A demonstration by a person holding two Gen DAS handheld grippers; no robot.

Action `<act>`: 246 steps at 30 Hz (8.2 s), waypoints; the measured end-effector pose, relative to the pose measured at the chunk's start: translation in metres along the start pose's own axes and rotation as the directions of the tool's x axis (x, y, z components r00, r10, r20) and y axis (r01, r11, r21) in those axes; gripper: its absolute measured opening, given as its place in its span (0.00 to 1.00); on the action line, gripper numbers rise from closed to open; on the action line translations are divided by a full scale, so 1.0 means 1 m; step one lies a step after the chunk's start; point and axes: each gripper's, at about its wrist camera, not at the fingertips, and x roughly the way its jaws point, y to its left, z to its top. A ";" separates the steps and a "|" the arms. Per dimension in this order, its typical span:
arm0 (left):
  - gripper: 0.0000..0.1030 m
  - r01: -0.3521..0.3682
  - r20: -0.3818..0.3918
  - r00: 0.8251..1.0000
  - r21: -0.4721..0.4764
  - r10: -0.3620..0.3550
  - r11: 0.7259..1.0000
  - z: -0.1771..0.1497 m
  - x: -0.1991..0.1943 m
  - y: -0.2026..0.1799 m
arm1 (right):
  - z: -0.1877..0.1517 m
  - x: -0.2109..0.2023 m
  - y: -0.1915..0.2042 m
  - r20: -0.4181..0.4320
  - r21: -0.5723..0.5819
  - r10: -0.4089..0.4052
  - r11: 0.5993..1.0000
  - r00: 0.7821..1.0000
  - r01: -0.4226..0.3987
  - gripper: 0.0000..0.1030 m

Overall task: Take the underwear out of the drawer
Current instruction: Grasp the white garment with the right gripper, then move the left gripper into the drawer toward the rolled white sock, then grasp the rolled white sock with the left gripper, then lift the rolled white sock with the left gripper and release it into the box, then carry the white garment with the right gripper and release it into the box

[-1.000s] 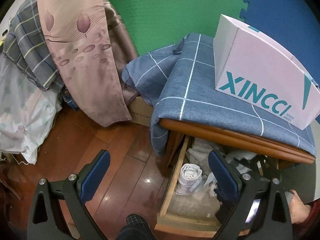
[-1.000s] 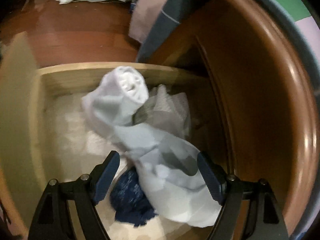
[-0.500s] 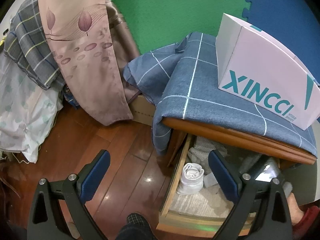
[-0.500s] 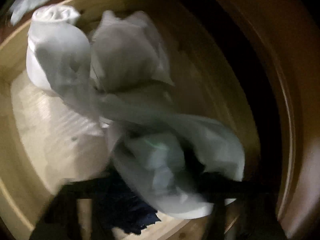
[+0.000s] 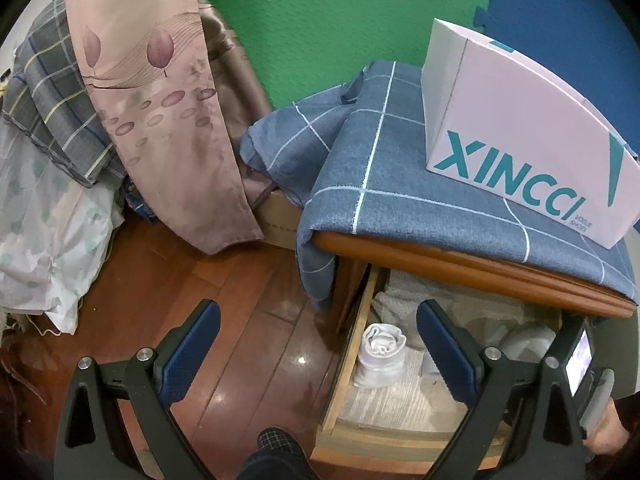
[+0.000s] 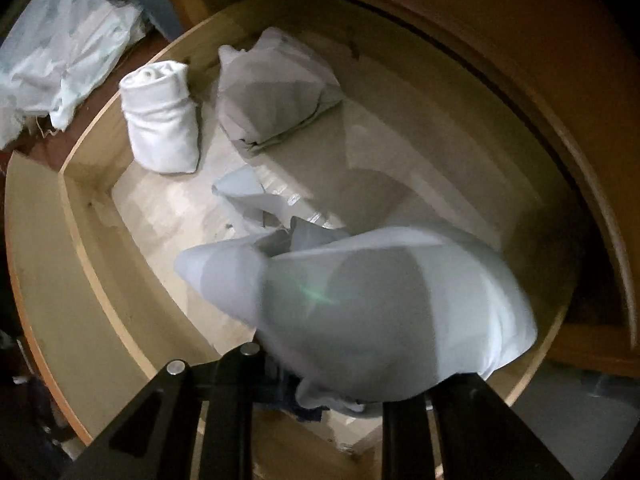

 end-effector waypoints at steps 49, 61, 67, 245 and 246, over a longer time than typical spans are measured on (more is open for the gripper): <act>0.97 0.279 -0.336 0.910 0.064 -0.243 0.958 -0.059 0.090 -0.060 | -0.074 -0.115 -0.017 0.450 0.296 0.135 0.910 0.883 -0.290 0.08; 0.90 0.272 -0.378 0.897 0.063 -0.230 0.960 -0.062 0.130 -0.075 | -0.074 -0.114 -0.019 0.448 0.312 0.152 0.897 0.881 -0.313 0.08; 0.88 0.258 -0.409 0.887 0.050 -0.216 0.965 -0.063 0.146 -0.083 | -0.075 -0.114 -0.021 0.447 0.320 0.157 0.892 0.881 -0.321 0.09; 0.88 0.040 0.088 0.996 -0.041 -0.036 0.998 -0.003 -0.010 0.000 | -0.042 -0.216 0.007 0.480 0.328 0.068 0.911 0.875 -0.250 0.09; 0.88 0.043 0.081 0.996 -0.056 -0.038 0.998 -0.003 -0.009 0.003 | -0.041 -0.224 0.008 0.483 0.326 0.068 0.911 0.873 -0.252 0.09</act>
